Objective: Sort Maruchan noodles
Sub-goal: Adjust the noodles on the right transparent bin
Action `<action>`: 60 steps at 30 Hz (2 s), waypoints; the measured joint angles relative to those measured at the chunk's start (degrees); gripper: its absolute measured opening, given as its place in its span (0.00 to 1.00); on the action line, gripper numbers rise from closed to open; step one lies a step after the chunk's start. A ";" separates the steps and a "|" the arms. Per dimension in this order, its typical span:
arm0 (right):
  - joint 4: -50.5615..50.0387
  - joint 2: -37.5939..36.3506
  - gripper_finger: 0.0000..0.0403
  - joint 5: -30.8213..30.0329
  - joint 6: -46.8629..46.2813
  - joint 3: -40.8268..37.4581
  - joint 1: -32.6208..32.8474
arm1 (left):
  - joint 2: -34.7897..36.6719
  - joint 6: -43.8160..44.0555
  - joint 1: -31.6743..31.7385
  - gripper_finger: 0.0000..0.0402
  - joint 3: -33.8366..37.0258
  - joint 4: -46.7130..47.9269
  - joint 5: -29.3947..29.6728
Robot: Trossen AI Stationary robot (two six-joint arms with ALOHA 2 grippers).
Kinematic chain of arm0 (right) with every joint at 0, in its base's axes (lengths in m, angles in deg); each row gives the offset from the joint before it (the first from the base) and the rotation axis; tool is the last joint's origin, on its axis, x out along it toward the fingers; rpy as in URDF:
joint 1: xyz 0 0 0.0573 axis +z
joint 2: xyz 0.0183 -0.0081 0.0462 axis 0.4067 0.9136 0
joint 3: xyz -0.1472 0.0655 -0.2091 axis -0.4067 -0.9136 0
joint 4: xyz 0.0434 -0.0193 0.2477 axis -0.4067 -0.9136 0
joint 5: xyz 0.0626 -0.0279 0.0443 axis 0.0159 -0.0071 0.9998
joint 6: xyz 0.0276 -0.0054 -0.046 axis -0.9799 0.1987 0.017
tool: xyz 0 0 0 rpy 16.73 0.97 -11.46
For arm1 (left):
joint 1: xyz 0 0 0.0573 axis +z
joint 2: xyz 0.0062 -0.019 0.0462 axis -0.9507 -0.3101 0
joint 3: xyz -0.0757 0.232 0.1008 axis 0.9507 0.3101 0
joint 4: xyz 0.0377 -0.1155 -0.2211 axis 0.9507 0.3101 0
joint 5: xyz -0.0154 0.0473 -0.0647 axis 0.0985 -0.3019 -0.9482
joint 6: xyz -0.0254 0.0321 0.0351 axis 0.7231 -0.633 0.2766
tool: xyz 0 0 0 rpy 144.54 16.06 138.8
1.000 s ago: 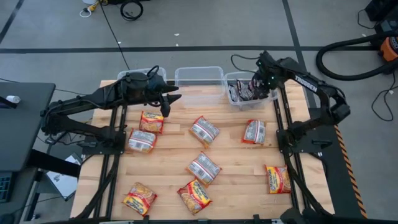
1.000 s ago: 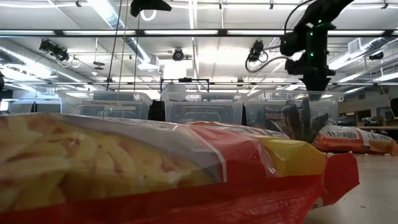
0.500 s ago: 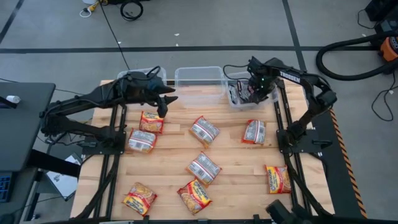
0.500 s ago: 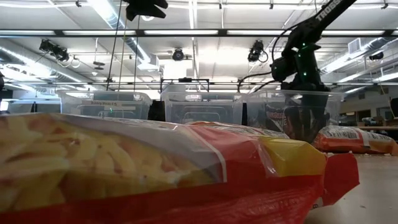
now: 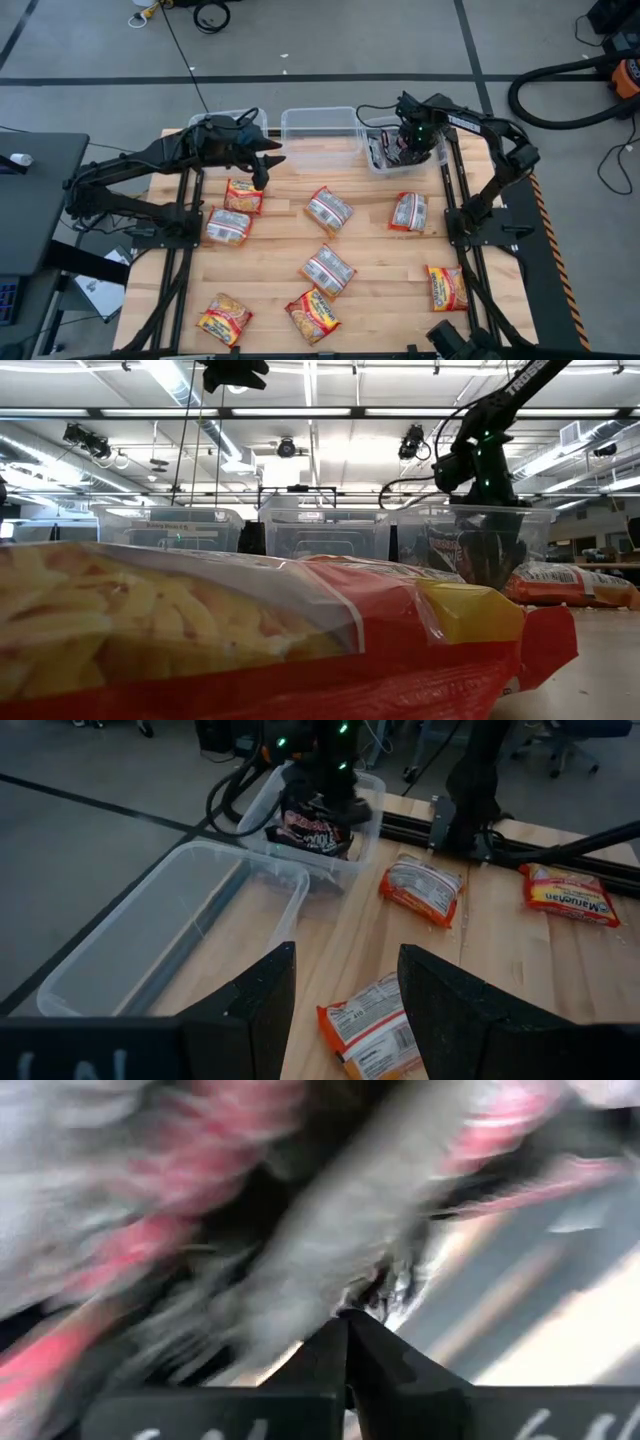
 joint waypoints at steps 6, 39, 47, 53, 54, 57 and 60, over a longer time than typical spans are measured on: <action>-7.35 0.09 0.02 -6.33 -0.12 5.31 1.98 | 0.02 -0.10 -0.02 0.45 0.00 -0.04 -1.00; 0.05 -7.94 0.31 7.12 -2.93 10.31 18.51 | 1.88 9.78 9.90 0.45 -3.55 10.38 -16.66; 8.86 -4.68 0.32 9.86 -1.18 9.98 20.38 | 1.79 7.13 10.82 0.45 -5.56 9.89 -16.56; 11.08 -2.25 0.32 13.66 22.91 9.94 17.71 | 1.98 7.00 9.34 0.45 -5.62 10.72 -16.43; 11.48 -2.25 0.32 14.78 25.95 9.94 17.03 | 2.11 7.02 8.95 0.45 -5.62 11.01 -16.43; 11.67 -2.28 0.32 19.36 33.54 9.94 14.51 | 2.18 7.14 7.60 0.45 -5.68 11.26 -16.43; 12.23 -2.32 0.32 20.24 36.78 9.05 12.77 | 2.14 7.65 6.43 0.45 -5.68 11.28 -16.43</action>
